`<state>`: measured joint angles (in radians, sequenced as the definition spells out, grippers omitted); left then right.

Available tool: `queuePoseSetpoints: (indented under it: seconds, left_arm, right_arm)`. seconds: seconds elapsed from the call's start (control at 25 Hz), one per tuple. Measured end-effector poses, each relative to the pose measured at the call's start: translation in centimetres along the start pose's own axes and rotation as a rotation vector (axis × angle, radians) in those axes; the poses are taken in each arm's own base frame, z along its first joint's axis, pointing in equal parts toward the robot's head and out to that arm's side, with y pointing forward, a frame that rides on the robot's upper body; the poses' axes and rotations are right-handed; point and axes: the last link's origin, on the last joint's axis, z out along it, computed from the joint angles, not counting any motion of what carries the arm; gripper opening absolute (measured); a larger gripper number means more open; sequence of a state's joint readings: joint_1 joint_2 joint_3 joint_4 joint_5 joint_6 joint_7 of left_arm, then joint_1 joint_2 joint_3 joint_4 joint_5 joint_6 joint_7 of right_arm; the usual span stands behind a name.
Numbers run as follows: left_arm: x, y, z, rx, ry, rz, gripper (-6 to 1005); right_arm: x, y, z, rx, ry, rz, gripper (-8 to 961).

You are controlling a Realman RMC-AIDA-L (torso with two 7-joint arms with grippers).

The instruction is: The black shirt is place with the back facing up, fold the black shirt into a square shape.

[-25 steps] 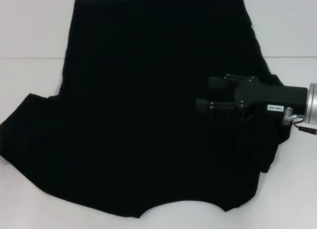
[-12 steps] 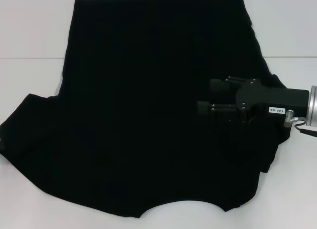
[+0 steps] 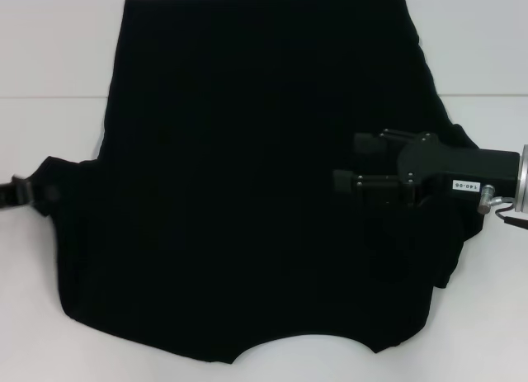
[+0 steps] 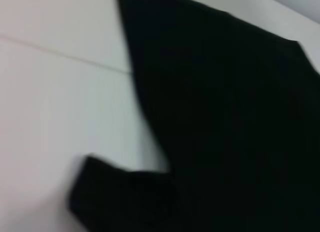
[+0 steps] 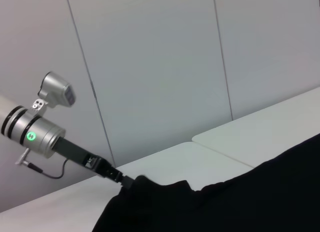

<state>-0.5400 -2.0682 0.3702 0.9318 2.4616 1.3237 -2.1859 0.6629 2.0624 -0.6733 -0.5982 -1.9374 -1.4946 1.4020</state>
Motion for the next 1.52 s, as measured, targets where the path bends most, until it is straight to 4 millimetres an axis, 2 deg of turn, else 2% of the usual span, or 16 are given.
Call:
queuePoseSetpoints:
  seconds: [0.16,0.28,0.48,0.72,0.96,1.08,1.28,1.52]
  left_arm:
    - [0.9,2.4,1.6,-0.075,-0.022,0.059,0]
    - [1.1,5.3,3.1,-0.180,-0.041,0.127,0]
    - [-0.1,8.8,5.4,-0.273,-0.108,0.215,1]
    - [-1.2,9.5,6.4,-0.309,-0.124,0.209,47]
    - [-1.7,10.1,6.4,-0.393,-0.077,0.185,103]
    - [-1.9,11.0,6.0,-0.471,-0.058,0.196,131]
    - [-3.2,12.8,4.7,-0.679,0.011,0.319,292]
    - [-5.8,14.1,4.4,-0.828,0.105,0.530,561]
  right_arm:
    - [0.1,0.0,-0.1,0.003,0.001,0.002,898]
    - [0.1,0.0,-0.1,0.003,0.001,0.003,897]
    - [-0.1,-0.1,-0.2,0.004,-0.002,-0.004,897]
    - [-0.3,-0.1,-0.2,0.006,-0.008,-0.009,898]
    - [-0.8,-0.5,-0.6,0.017,-0.022,0.010,898]
    - [-1.1,-1.2,-1.4,0.037,-0.013,0.083,898]
    - [-1.6,-2.8,-3.9,0.094,0.053,0.305,898]
    - [-0.3,-5.3,-7.1,0.281,0.201,0.626,897]
